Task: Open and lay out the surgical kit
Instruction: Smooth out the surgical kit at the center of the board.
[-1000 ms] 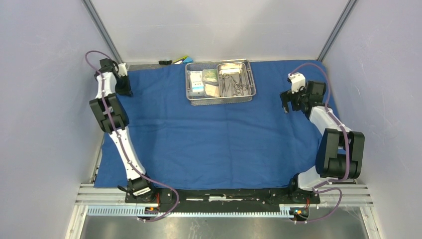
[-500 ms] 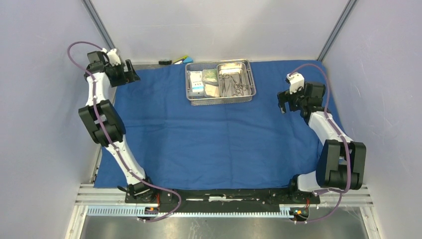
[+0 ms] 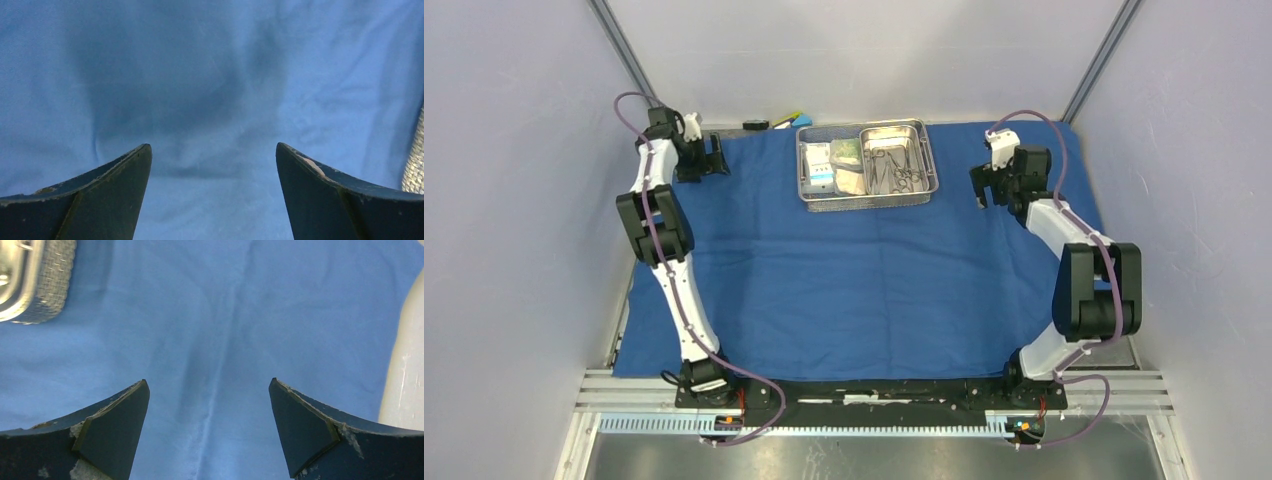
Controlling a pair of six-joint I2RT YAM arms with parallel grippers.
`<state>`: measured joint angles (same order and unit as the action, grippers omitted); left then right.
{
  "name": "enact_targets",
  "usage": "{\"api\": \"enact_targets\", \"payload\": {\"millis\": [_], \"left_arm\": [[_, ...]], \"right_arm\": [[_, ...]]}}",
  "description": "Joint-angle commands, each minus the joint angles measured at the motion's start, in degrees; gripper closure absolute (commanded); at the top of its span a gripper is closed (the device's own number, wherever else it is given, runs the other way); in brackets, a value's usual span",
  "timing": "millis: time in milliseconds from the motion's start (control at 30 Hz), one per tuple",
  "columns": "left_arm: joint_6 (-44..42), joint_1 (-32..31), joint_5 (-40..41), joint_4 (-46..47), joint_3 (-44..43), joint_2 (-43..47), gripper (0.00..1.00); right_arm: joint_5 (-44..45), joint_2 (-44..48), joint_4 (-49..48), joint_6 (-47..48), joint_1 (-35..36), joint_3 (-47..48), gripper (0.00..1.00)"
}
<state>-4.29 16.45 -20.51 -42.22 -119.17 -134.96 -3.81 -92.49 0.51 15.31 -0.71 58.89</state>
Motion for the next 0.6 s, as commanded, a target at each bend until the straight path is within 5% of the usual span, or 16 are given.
{"api": "enact_targets", "payload": {"millis": [0, 133, 367, 567], "left_arm": [[-2.2, -0.2, 5.8, -6.8, -10.1, -6.9, 0.0], [-1.4, -0.2, 5.9, -9.4, -13.5, -10.1, 0.0], [1.7, -0.2, 3.3, 2.1, -0.4, -1.9, 0.0], [2.6, -0.2, 0.7, 1.4, 3.4, 1.8, 0.0]], "right_arm": [[5.9, -3.9, 3.1, 0.5, -0.3, 5.1, 0.02], [4.7, -6.8, 1.7, -0.8, -0.2, 6.3, 0.02], [-0.6, -11.2, -3.1, -5.3, -0.2, 10.2, 0.02], [-2.2, -17.7, -6.0, -10.2, -0.2, 14.8, 0.02]]}}
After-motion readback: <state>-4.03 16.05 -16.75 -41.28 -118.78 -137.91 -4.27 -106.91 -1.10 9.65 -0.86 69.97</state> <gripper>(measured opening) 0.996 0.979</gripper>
